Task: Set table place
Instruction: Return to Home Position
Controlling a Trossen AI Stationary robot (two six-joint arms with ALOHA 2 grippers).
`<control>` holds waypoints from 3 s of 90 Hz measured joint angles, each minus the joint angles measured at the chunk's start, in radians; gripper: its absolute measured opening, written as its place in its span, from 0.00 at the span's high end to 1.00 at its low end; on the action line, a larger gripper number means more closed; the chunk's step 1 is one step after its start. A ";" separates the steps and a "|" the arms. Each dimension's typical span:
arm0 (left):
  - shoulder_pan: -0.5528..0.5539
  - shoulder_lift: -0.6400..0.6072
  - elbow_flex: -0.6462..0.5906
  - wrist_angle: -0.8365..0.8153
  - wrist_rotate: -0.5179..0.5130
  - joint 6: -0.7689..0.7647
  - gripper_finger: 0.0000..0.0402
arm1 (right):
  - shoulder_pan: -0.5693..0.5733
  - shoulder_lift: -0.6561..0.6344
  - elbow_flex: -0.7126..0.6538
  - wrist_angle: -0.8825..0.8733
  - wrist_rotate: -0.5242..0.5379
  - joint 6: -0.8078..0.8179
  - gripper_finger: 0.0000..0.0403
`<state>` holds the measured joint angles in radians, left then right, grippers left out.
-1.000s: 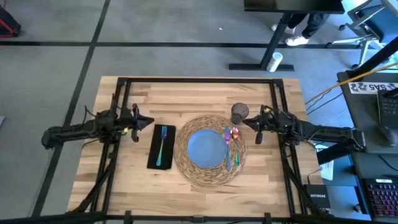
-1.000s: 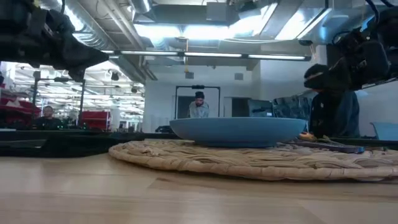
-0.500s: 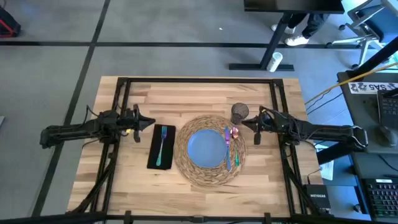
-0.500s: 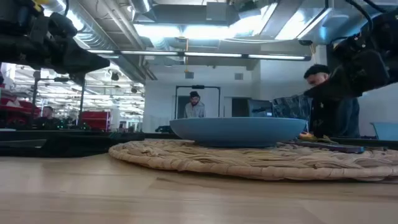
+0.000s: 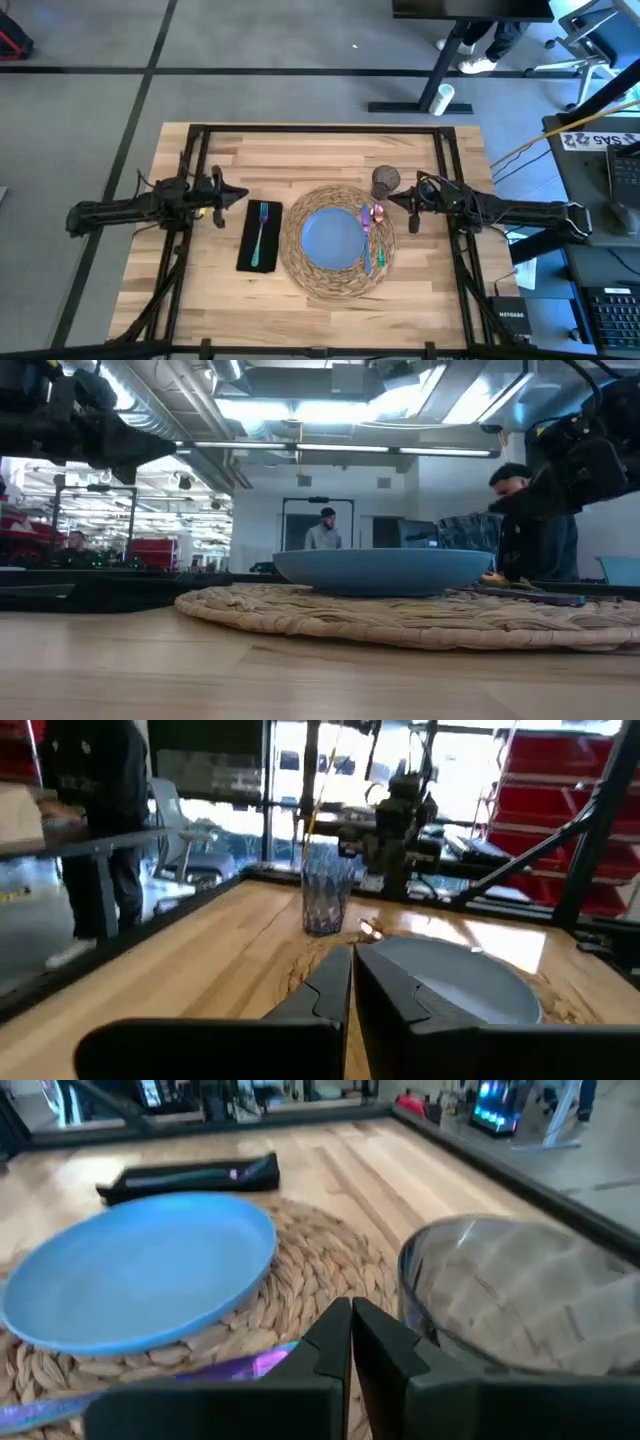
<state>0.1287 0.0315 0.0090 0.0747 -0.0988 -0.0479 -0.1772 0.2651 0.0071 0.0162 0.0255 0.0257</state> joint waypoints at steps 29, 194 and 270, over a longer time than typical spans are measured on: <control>-0.027 -0.028 0.000 0.022 -0.019 -0.009 1.00 | 0.000 -0.221 0.000 0.002 0.024 -0.031 1.00; -0.059 -0.026 0.000 -0.048 -0.016 -0.128 1.00 | 0.000 -0.261 0.000 -0.006 -0.011 0.055 1.00; -0.059 -0.026 0.000 -0.048 -0.016 -0.128 1.00 | 0.000 -0.261 0.000 -0.006 -0.011 0.055 1.00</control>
<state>0.0700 0.0055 0.0090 0.0269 -0.1146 -0.1761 -0.1772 0.0040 0.0071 0.0105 0.0143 0.0803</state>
